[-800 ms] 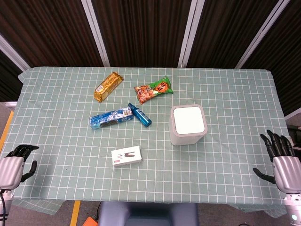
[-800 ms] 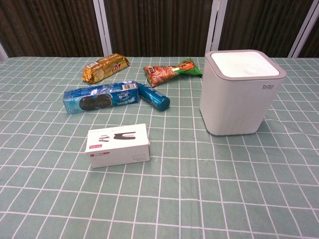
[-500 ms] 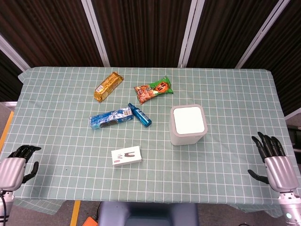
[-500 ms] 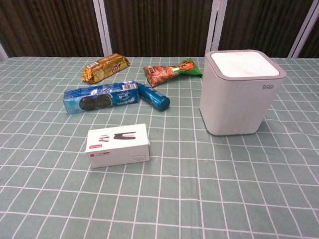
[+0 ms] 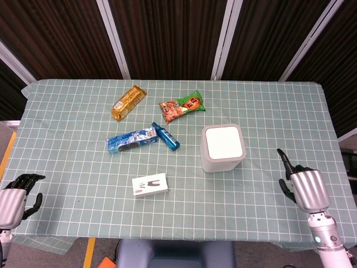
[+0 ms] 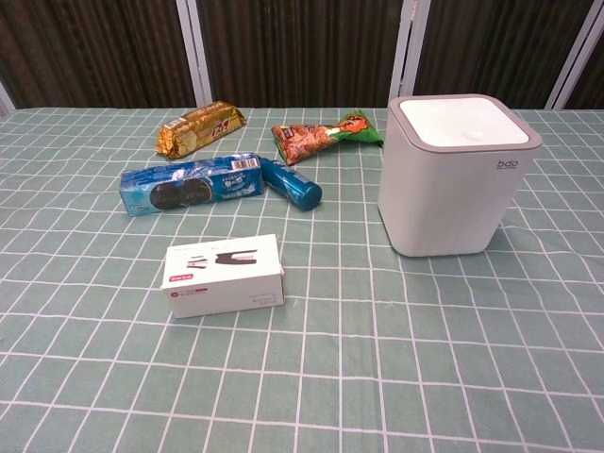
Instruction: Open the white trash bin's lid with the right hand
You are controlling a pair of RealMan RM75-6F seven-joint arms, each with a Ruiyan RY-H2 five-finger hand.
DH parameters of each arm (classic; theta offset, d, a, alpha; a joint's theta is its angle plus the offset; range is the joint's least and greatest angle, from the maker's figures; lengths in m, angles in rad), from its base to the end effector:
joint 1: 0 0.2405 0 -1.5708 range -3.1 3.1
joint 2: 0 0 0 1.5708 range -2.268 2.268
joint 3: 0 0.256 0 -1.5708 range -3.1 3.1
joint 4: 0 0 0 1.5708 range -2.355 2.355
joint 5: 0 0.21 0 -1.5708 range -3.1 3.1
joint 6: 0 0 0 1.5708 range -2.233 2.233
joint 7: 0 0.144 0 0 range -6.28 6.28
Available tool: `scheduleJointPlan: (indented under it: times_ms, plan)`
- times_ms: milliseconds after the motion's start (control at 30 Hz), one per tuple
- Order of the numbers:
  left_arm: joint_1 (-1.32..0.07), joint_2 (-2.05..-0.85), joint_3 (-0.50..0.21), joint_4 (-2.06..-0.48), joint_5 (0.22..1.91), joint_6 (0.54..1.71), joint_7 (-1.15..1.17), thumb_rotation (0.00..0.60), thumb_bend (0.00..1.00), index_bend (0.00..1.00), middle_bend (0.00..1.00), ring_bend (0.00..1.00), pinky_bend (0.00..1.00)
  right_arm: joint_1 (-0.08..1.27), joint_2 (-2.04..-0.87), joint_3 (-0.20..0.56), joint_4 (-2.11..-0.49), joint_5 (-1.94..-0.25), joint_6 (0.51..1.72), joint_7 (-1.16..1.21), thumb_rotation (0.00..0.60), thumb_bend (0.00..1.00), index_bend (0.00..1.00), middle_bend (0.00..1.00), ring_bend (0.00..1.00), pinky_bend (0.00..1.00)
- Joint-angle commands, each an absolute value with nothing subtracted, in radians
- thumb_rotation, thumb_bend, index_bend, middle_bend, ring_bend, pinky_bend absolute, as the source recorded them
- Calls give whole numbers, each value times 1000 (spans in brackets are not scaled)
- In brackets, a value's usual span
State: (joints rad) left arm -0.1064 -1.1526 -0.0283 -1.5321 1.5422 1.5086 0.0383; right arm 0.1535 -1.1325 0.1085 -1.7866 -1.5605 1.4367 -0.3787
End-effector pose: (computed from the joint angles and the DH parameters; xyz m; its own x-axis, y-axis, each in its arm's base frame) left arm -0.3147 0.1843 0.1536 0.4743 -0.0155 0.8802 0.8780 -0.0652 -0.4743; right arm -0.2480 -0.2065 0.1411 0.5626 0.0655 0.8242 -0.8113 -0.1482 0.5656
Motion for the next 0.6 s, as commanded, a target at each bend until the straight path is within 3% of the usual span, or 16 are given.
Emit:
scheduleJointPlan:
  times_ms: [33,600]
  plan:
    - [-107,-1151,-27,-1534,1539,1502,41,600,512,276,288,233,417,219,-1081,146,-1938,-1415,1303,-521,600,607,292,772,774,909]
    - [-110,-1144,-13,-1545,1547,1480,65,600,513,276,293,242,417,474,-1075,249,-2160,-904,1112,-774,600,668,292,780,775,909]
